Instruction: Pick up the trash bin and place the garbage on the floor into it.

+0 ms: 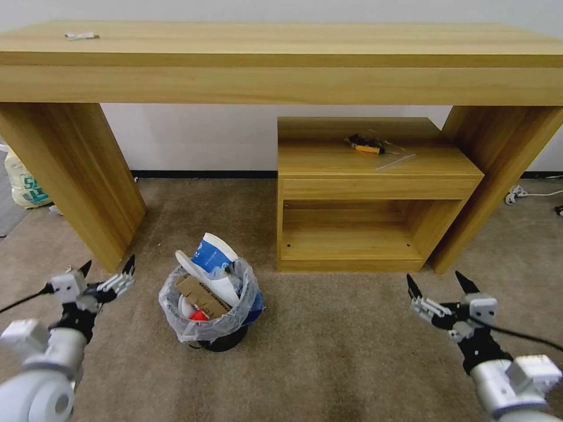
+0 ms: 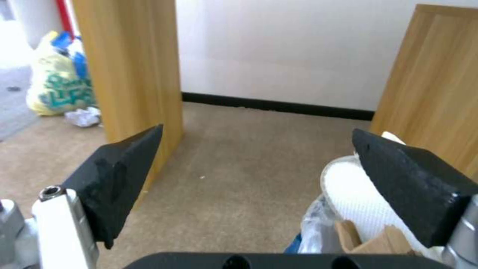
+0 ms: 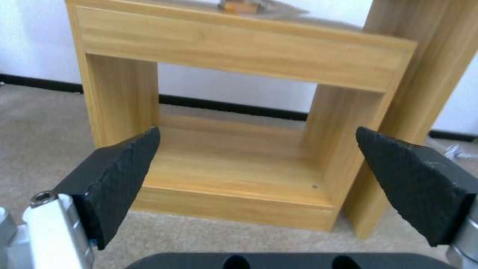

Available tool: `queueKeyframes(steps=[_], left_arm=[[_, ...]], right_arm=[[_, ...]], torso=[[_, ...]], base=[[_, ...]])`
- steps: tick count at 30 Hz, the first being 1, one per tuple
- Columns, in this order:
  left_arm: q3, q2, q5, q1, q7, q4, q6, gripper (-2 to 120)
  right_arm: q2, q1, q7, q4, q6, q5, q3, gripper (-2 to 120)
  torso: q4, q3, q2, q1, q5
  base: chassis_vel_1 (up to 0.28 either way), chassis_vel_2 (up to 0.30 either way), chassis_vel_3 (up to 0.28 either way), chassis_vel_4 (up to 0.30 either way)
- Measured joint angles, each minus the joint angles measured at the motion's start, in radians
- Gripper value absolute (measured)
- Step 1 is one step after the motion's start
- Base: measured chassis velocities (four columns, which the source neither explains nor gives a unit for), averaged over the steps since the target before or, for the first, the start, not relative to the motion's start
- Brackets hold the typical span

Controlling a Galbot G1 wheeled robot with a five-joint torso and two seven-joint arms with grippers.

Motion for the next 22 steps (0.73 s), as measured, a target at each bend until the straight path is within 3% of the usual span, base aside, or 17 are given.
queueKeyframes(steps=[1,3,7,22], left_arm=[[0.000,0.000,0.000,0.000,0.000,0.000,0.000,100],[-0.003,-0.060,0.052,0.043,0.007,-0.038,-0.034,100],[0.011,-0.118,0.093,0.088,0.013,-0.073,-0.057,100],[0.022,-0.125,0.098,0.095,0.014,-0.080,-0.054,100]], right_arm=[[0.000,0.000,0.000,0.000,0.000,0.000,0.000,100],[0.052,-0.073,-0.033,0.027,0.093,-0.042,0.015,100],[0.097,-0.178,-0.047,0.069,0.202,-0.052,0.031,100],[0.100,-0.205,-0.042,0.076,0.234,-0.053,0.035,100]], torso=[[0.0000,0.000,0.000,0.000,0.0000],[-0.0002,0.000,0.000,0.000,0.0001],[-0.0002,0.000,0.000,0.000,-0.0001],[-0.0001,0.000,0.000,0.000,0.0001]], base=[[0.000,0.000,0.000,0.000],[0.000,0.000,0.000,0.000],[0.000,0.000,0.000,0.000],[0.000,0.000,0.000,0.000]])
